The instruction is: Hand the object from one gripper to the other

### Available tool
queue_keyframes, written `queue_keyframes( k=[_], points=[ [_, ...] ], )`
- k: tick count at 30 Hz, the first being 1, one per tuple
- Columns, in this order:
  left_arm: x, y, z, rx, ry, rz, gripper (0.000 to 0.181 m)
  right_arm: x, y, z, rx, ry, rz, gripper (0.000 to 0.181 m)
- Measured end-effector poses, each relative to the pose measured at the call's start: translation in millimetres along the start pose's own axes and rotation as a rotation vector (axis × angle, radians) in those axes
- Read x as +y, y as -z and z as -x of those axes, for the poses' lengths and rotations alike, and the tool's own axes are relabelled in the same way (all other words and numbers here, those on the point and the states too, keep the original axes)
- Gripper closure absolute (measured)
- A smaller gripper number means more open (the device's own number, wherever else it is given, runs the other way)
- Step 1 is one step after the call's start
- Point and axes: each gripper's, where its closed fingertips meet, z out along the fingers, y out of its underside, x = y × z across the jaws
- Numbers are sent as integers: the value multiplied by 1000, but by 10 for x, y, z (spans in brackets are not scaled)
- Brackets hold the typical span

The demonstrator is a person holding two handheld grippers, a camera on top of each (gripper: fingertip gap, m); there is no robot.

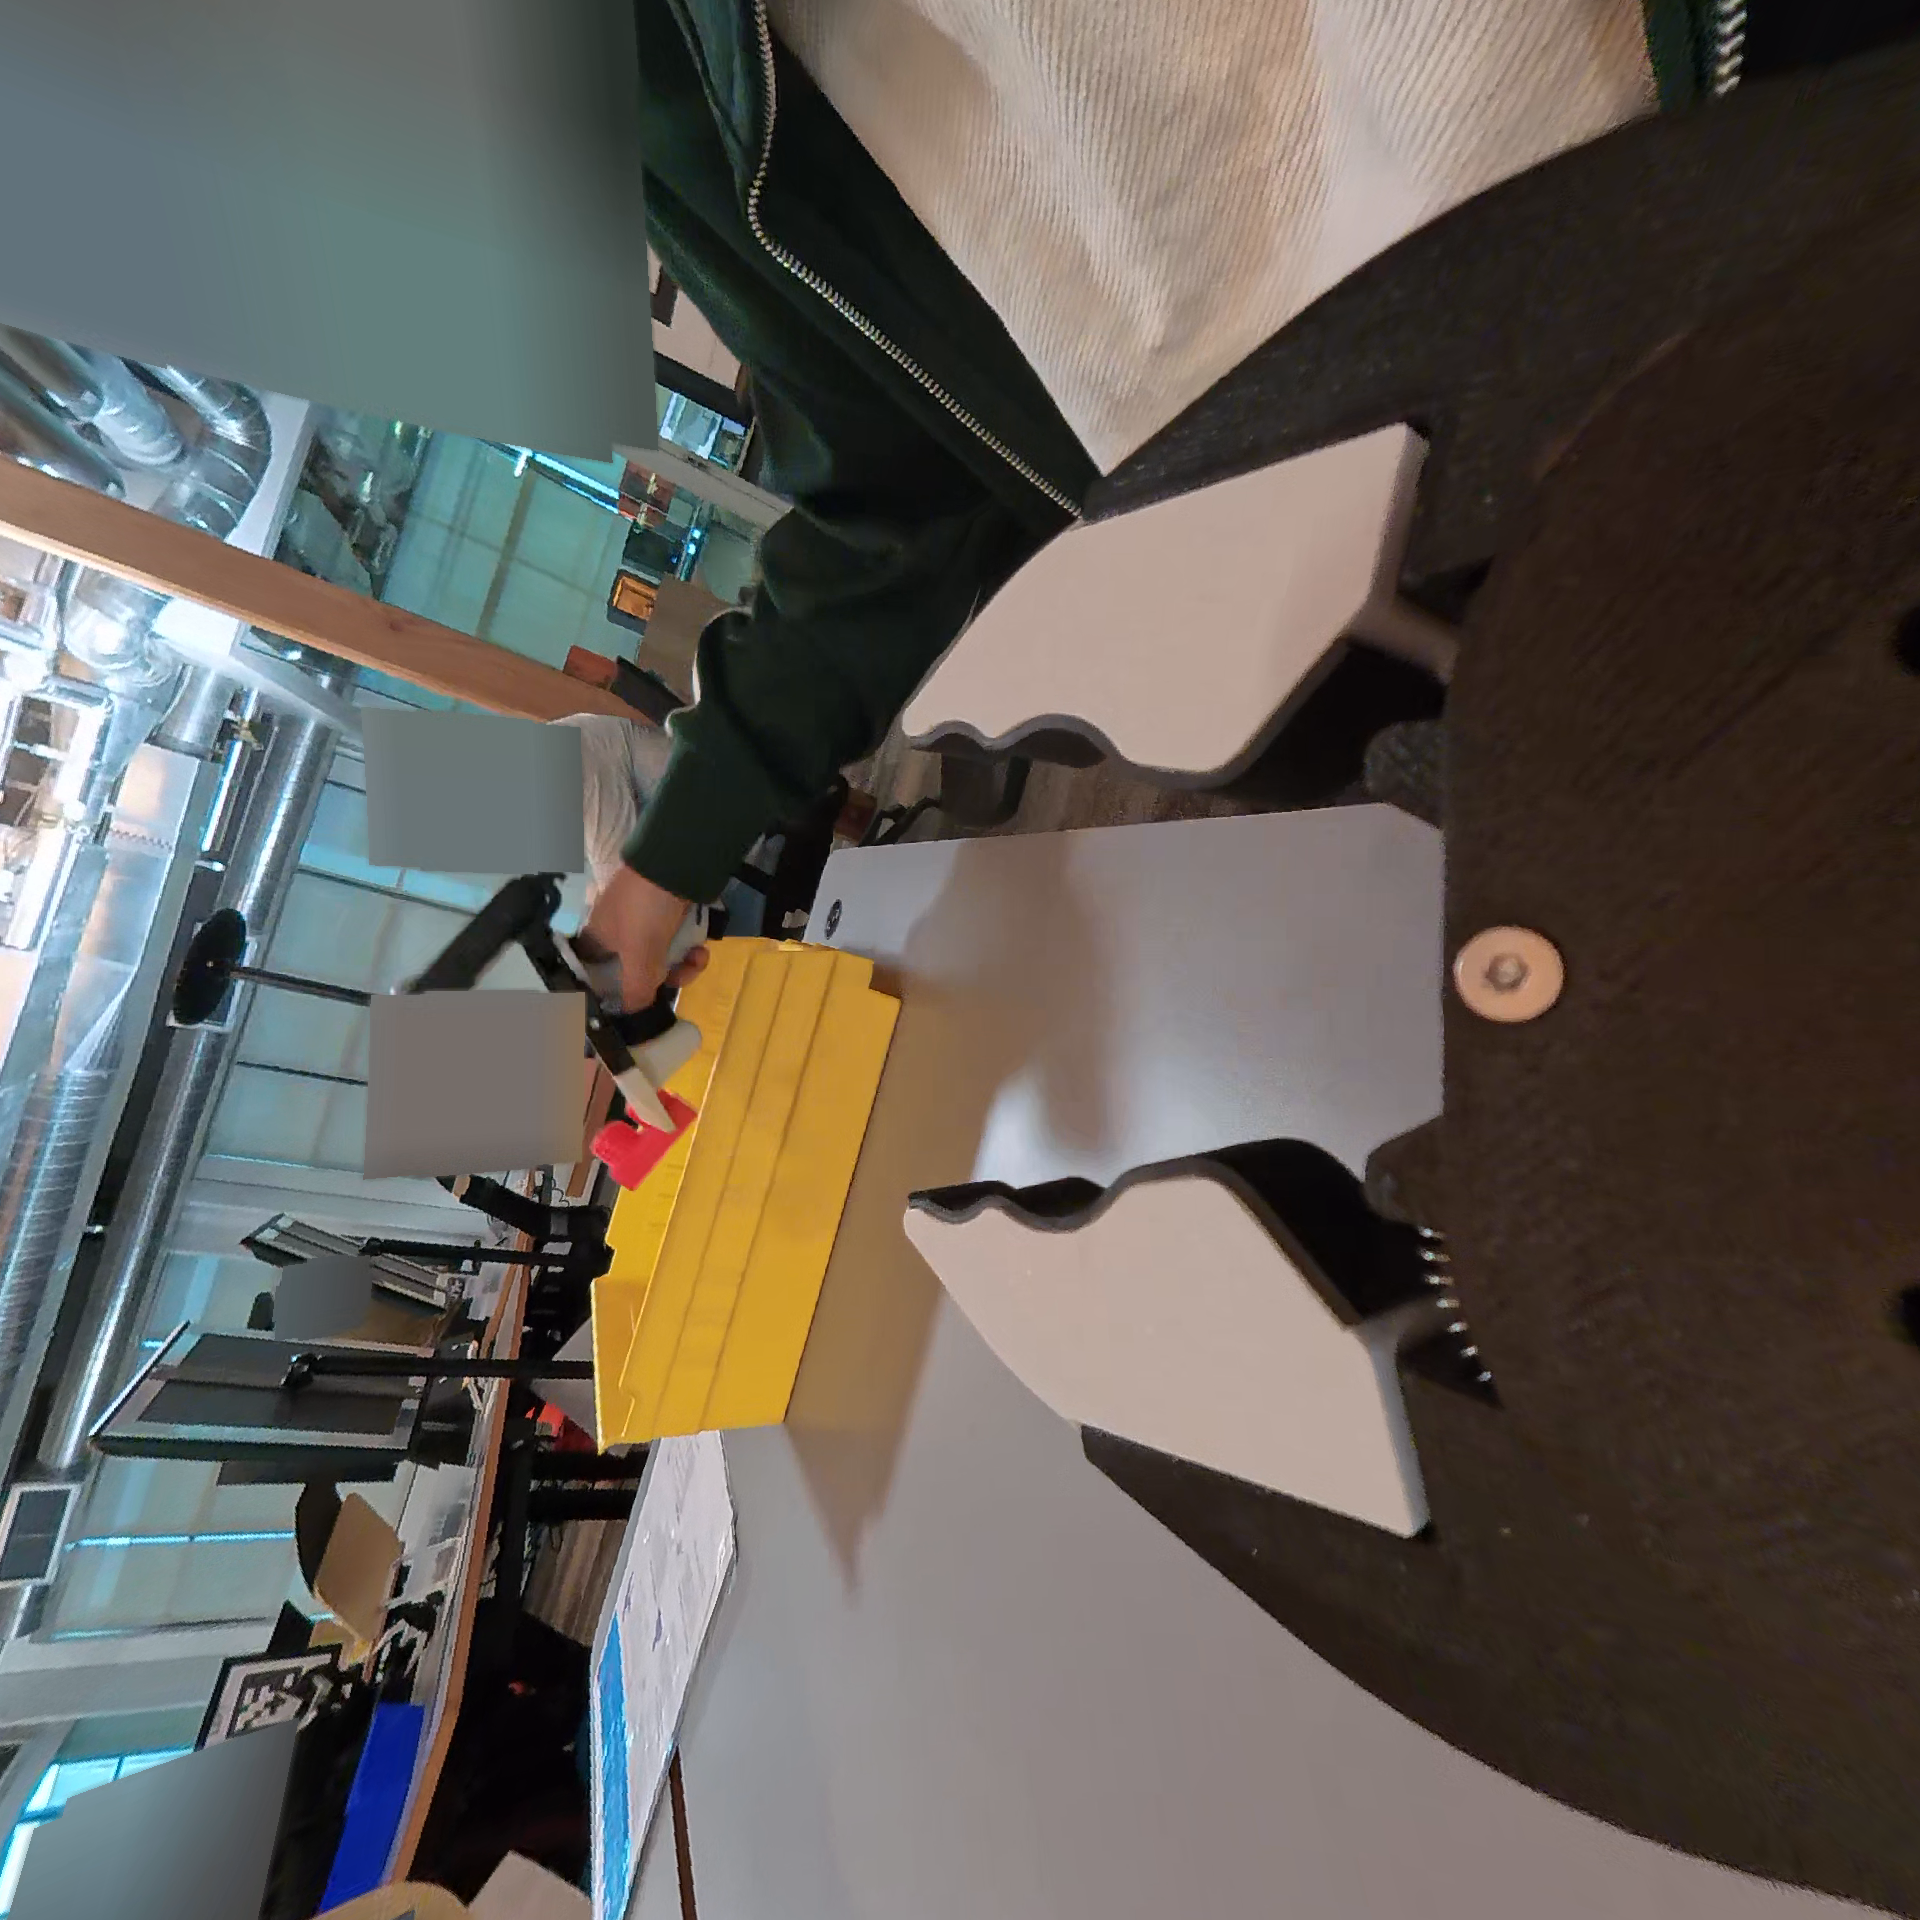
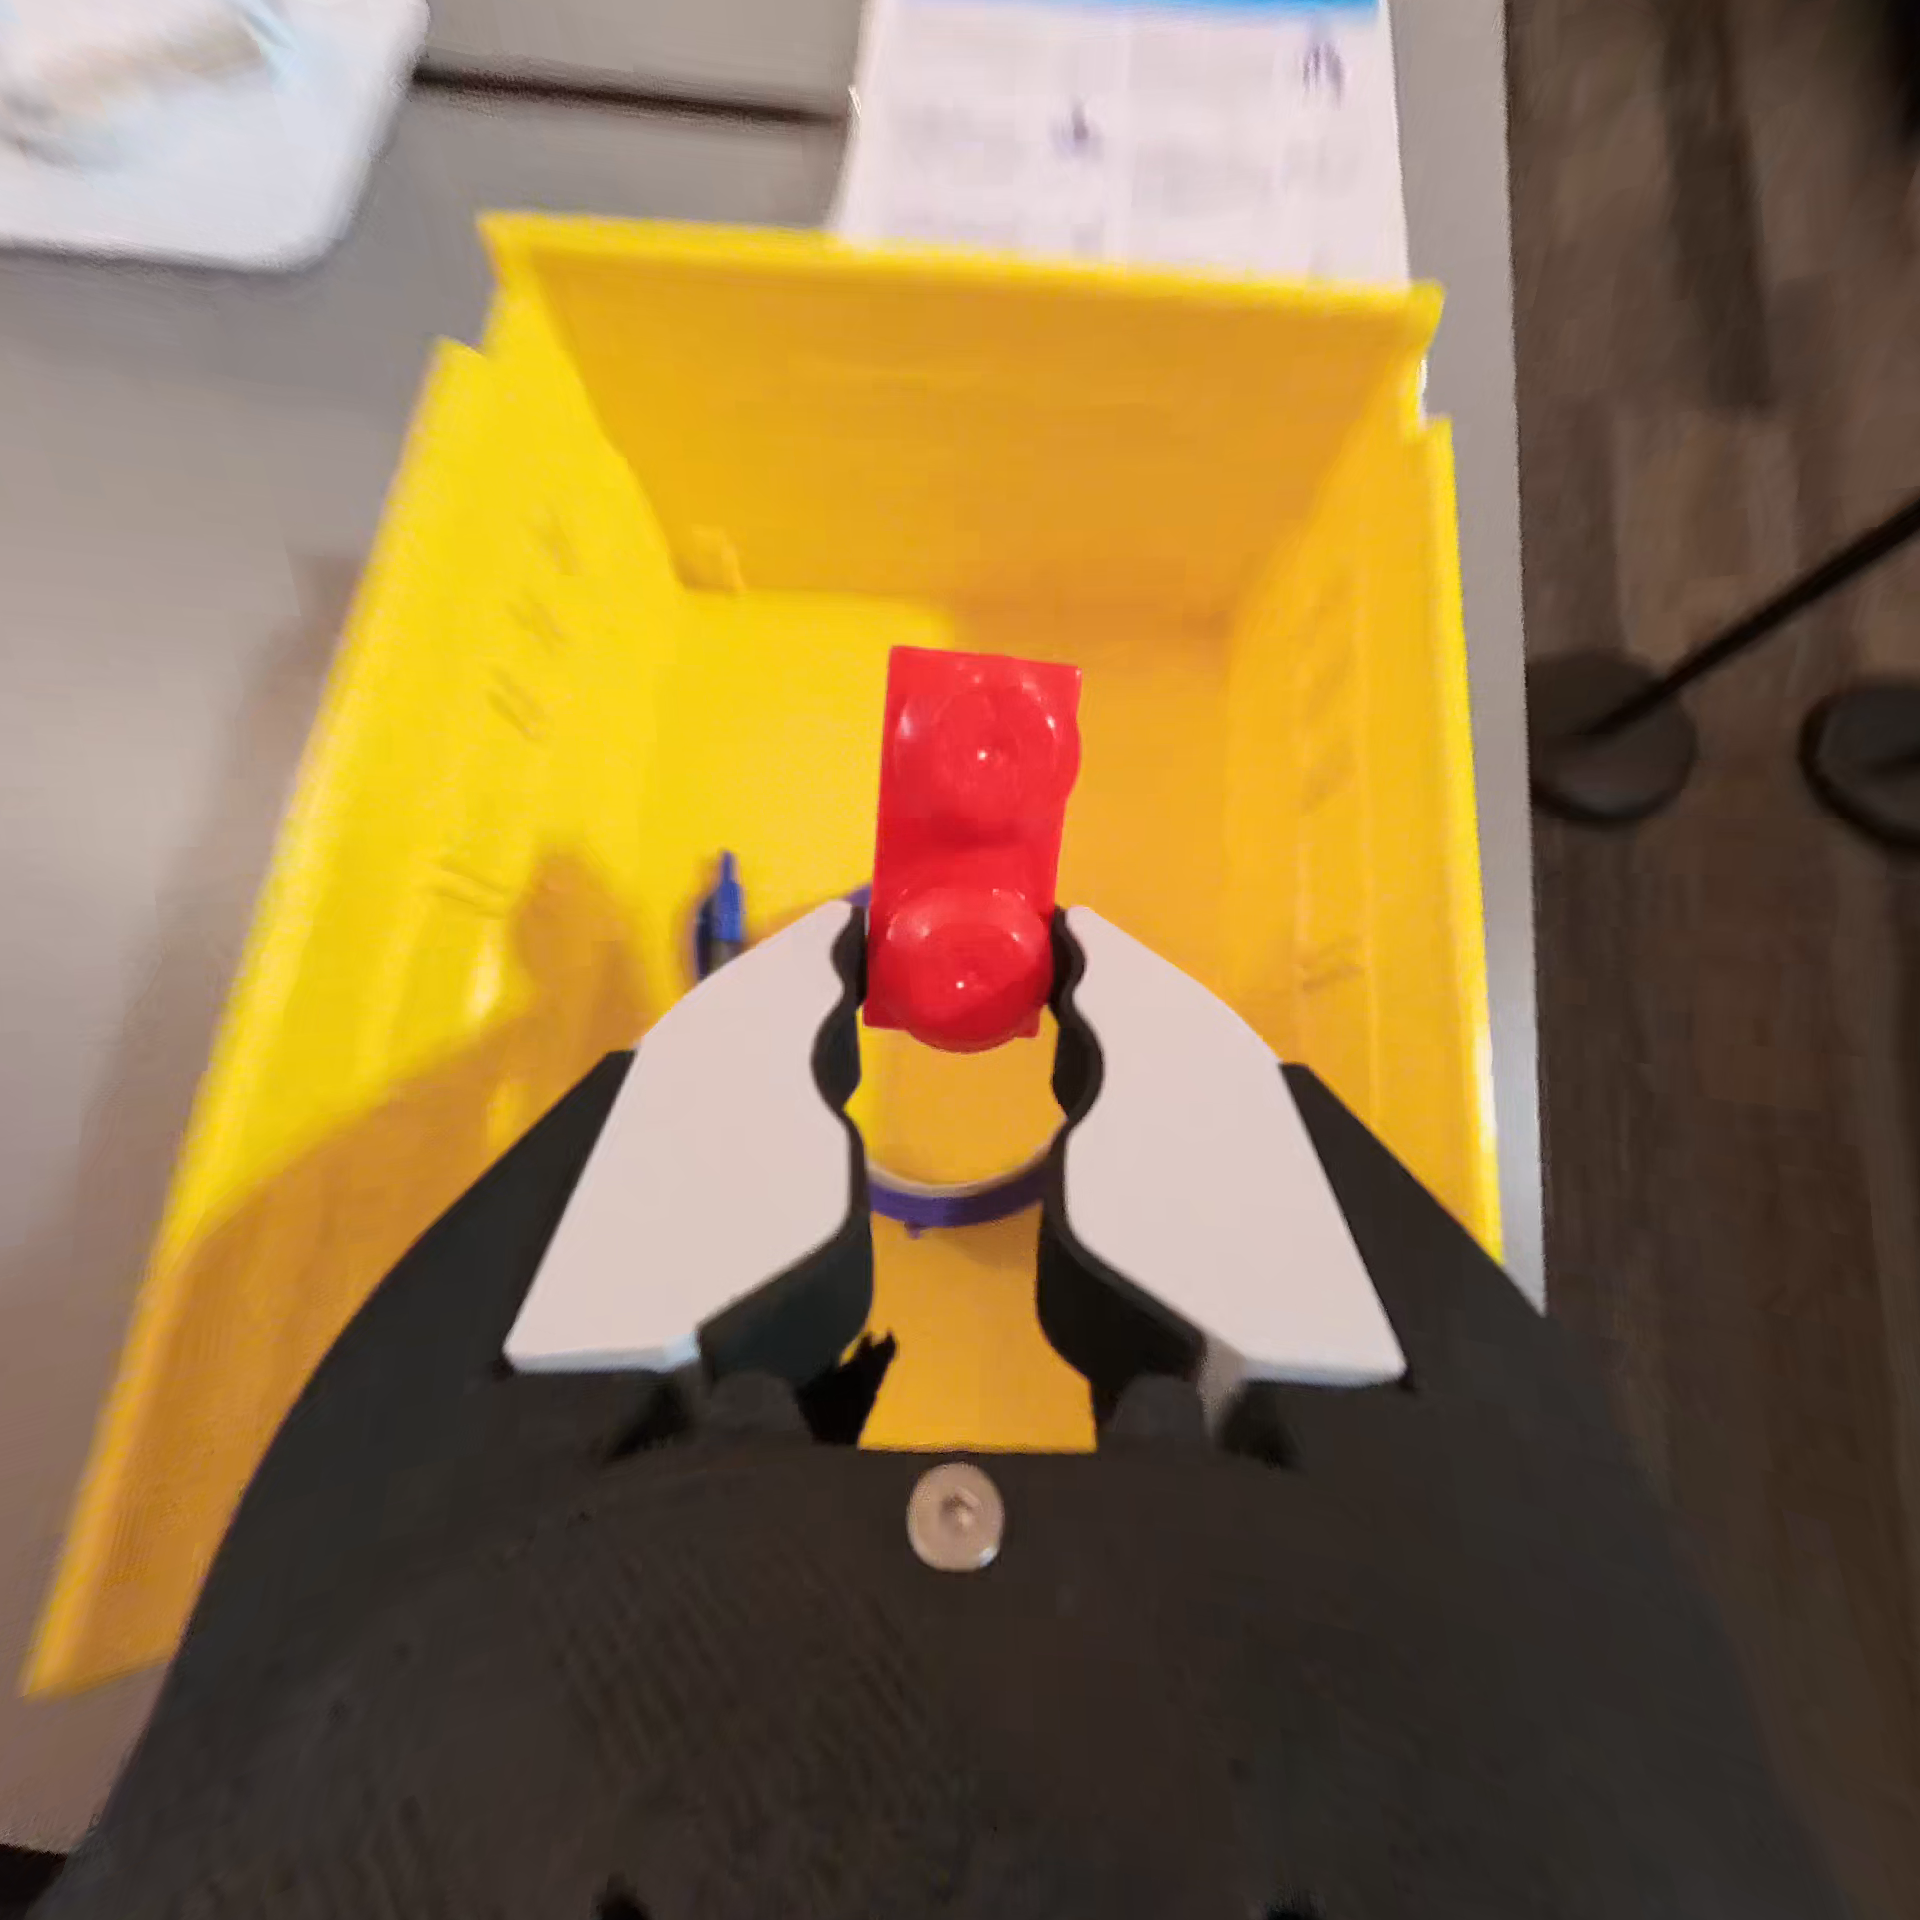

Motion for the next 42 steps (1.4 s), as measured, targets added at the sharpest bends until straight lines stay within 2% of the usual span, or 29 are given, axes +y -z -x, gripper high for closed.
queue_keyframes(
  k=[2,7,11,13,15,17,19,21,25,28,30,32,33,34,35,36,38,42],
  points=[
    [25,-19,-18,-4,-19,15,103,72,-220,-171,49,5,72,147],
    [131,-71,-42,-2,-42,63,105,67,-685,-319,120,78,220,147],
    [162,-63,-47,-5,-47,78,105,170,-896,-426,199,124,354,148],
    [159,-40,-32,-13,-49,76,105,189,-952,-423,200,114,363,147],
    [150,-19,-11,-18,-38,69,105,182,-952,-407,202,112,362,135],
    [142,-3,10,-21,-22,60,105,101,-852,-361,217,132,328,130],
    [138,7,30,-23,-10,55,105,-104,-638,-201,220,171,236,133],
    [152,6,53,-26,-1,59,105,-404,-335,176,161,224,87,133],
    [188,9,185,-103,12,85,93,-891,407,1415,-108,358,-244,133],
    [172,34,256,-152,2,85,86,-894,827,2426,-361,424,-439,137],
    [167,57,281,-167,0,83,86,-655,935,3168,-641,390,-507,139],
    [164,78,296,-173,-4,82,88,-275,836,3754,-853,355,-480,140],
    [168,91,303,-176,-10,87,93,-66,711,3950,-903,364,-429,141],
    [176,107,288,-165,-19,99,106,124,566,4080,-919,377,-370,142],
    [176,121,245,-134,-35,110,126,279,448,4171,-931,379,-319,144],
    [175,133,213,-112,-48,119,137,399,372,4244,-955,386,-290,145],
    [167,161,230,-128,-72,128,143,553,263,4322,-972,395,-246,146],
    [137,201,290,-157,-85,122,148,645,168,4382,-987,418,-226,147]
  ],
)
